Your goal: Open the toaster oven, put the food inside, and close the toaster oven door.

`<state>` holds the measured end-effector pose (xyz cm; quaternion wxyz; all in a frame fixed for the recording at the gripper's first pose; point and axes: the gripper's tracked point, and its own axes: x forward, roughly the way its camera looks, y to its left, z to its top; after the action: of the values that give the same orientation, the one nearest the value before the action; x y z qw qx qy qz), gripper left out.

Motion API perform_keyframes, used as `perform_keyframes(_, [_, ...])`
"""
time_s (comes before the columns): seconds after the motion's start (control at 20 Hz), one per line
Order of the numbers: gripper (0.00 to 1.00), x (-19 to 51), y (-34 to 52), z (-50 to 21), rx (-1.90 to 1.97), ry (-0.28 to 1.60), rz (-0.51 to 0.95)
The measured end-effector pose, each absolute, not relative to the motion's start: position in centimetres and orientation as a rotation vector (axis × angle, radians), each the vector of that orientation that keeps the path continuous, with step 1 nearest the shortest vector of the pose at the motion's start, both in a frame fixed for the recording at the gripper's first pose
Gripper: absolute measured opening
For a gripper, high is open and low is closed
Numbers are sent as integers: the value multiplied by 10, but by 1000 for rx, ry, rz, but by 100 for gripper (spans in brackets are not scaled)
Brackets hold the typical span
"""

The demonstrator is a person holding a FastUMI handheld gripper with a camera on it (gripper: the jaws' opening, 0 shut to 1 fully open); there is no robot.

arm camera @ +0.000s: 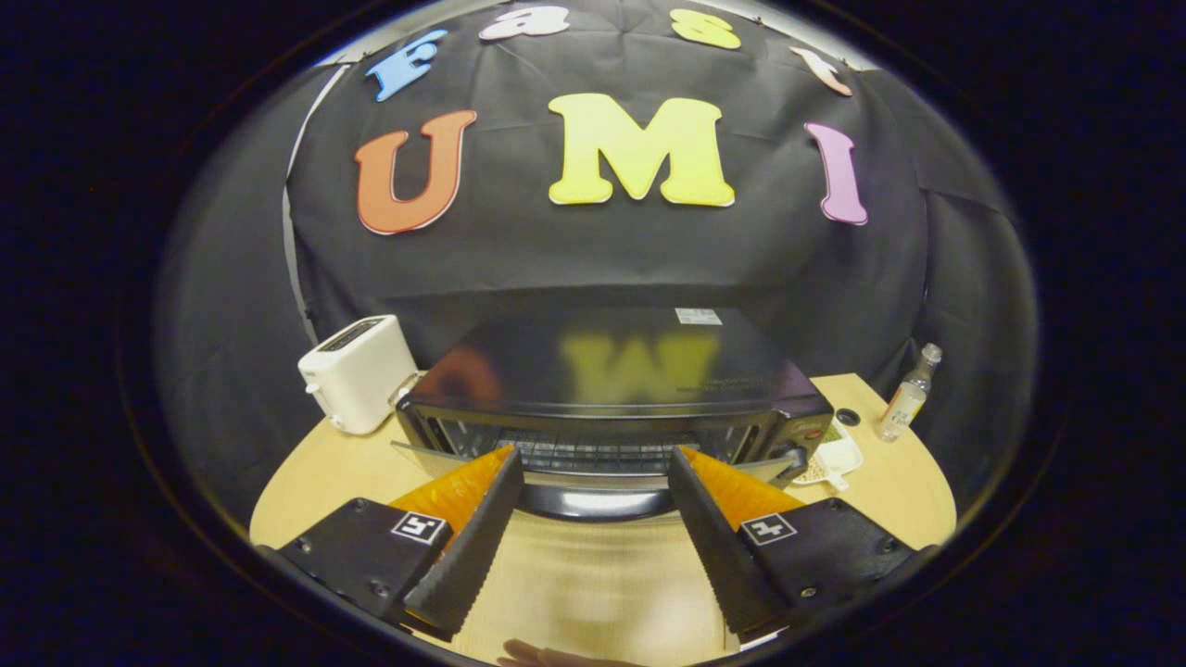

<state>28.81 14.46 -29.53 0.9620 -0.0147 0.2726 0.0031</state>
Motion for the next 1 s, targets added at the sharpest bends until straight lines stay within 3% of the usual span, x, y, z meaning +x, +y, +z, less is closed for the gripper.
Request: perform_keyframes(1.0, [100, 185, 142, -383, -13, 501, -58])
